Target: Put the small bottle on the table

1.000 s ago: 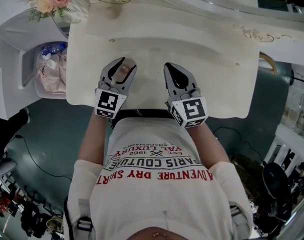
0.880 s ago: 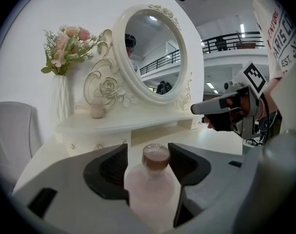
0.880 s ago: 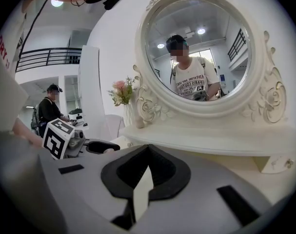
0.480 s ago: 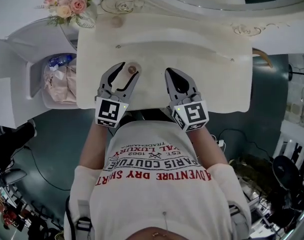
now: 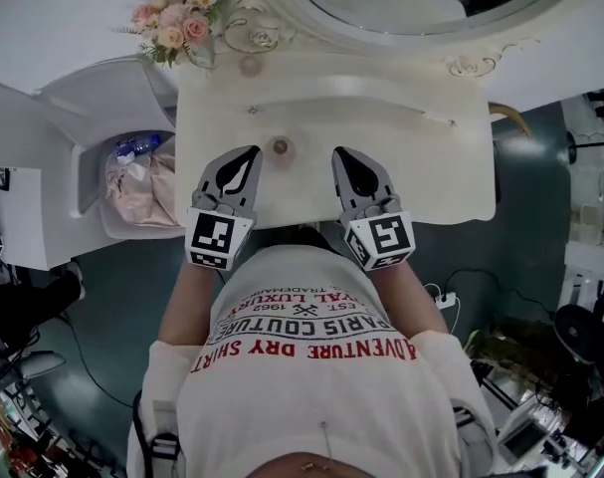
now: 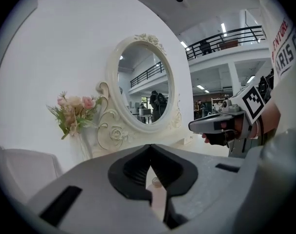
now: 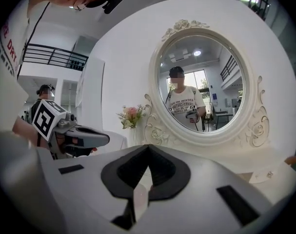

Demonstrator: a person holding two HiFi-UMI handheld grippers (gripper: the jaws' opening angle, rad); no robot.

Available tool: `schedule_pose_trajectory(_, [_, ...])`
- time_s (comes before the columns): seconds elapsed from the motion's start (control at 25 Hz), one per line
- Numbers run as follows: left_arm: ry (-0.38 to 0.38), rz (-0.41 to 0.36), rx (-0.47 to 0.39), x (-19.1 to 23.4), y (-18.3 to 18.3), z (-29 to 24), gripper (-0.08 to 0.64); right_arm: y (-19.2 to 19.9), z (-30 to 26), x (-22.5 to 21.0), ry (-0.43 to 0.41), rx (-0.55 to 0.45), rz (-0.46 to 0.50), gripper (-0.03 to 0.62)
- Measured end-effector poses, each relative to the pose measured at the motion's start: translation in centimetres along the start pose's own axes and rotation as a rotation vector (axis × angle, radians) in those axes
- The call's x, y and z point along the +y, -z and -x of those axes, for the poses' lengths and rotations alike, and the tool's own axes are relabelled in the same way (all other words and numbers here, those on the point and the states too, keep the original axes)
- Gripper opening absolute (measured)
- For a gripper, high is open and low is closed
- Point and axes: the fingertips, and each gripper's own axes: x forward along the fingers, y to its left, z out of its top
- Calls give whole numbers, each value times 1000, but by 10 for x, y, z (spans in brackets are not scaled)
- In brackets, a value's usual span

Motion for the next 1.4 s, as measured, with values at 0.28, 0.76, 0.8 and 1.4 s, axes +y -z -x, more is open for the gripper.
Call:
schedule_pose_trajectory(0.28, [-45, -32, -40, 14, -32, 40, 8, -30, 13, 14, -16, -43, 56, -2])
schedule_pose_trajectory(0.76, [-92, -67, -101, 23, -58, 64, 8, -50, 19, 20, -16, -80, 73, -2])
schedule_pose_trajectory(0.8, [-86, -67, -101, 22, -58, 64, 8, -50, 19, 19, -14, -80, 75, -2])
schedule_pose_trajectory(1.4, [-90, -30, -106, 31, -57, 56, 8, -52, 8, 15, -20, -72, 99, -2])
